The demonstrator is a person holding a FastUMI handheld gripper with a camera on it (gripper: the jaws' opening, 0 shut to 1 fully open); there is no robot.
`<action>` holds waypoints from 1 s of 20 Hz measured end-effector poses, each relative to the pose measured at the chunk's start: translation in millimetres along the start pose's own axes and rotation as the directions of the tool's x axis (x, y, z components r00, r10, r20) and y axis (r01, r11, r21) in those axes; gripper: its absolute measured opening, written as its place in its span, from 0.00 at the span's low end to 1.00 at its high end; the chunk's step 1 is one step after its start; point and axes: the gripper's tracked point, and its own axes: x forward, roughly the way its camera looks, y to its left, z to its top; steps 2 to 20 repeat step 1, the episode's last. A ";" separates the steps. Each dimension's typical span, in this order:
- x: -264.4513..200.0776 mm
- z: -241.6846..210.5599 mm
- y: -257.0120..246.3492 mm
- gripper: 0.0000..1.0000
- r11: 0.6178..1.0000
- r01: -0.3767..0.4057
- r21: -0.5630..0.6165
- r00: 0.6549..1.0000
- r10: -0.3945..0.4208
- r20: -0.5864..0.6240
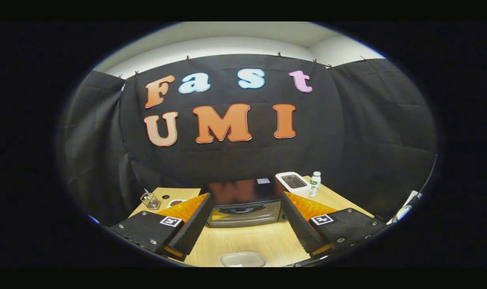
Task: Open the toaster oven, put the food inside, and close the toaster oven door.
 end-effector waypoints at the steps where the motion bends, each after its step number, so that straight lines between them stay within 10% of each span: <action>1: -2.6 0.0 -1.9 1.00 1.000 0.007 -0.002 1.000 -0.007 0.000; 20: -2.6 0.0 -1.9 1.00 1.000 0.007 -0.002 1.000 -0.007 0.000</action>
